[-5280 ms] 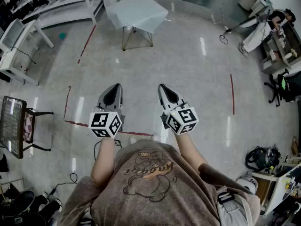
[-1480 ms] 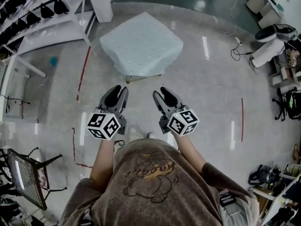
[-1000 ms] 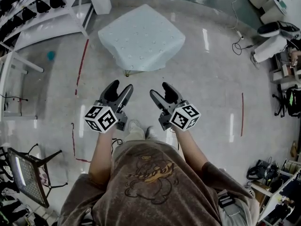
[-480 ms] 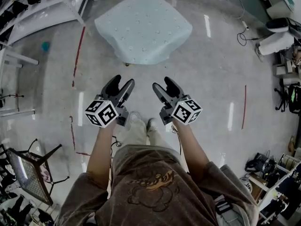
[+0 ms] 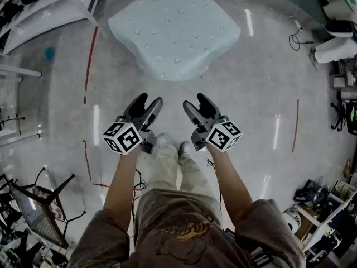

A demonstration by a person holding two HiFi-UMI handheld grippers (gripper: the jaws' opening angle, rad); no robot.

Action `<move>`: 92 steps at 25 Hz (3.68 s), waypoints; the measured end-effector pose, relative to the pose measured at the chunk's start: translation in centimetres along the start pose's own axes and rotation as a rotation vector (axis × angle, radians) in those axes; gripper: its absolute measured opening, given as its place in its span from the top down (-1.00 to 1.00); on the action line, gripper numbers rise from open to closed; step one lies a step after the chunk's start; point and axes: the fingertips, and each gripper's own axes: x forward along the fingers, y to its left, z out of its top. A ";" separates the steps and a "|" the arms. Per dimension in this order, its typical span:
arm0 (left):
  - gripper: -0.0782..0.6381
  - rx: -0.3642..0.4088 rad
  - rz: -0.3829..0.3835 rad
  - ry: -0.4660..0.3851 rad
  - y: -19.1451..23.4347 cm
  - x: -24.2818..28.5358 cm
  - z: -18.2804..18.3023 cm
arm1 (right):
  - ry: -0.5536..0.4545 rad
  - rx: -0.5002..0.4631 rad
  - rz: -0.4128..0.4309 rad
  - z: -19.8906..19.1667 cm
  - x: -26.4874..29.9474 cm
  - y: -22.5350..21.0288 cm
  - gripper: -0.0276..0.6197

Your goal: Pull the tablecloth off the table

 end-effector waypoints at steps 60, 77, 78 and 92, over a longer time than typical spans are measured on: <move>0.33 -0.520 -0.166 -0.104 18.1 16.5 -6.6 | -0.284 0.604 0.055 -5.6 13.7 -20.6 0.27; 0.73 -0.416 -0.127 -0.046 13.9 14.6 -4.4 | -0.160 0.411 -0.009 -2.0 12.6 -15.2 0.89; 0.73 -0.416 -0.121 -0.049 13.5 14.4 -4.1 | -0.148 0.400 -0.015 -1.6 12.5 -14.7 0.89; 0.73 -0.306 -0.123 -0.073 3.3 10.2 3.3 | -0.112 0.266 -0.025 6.1 8.8 -5.1 0.87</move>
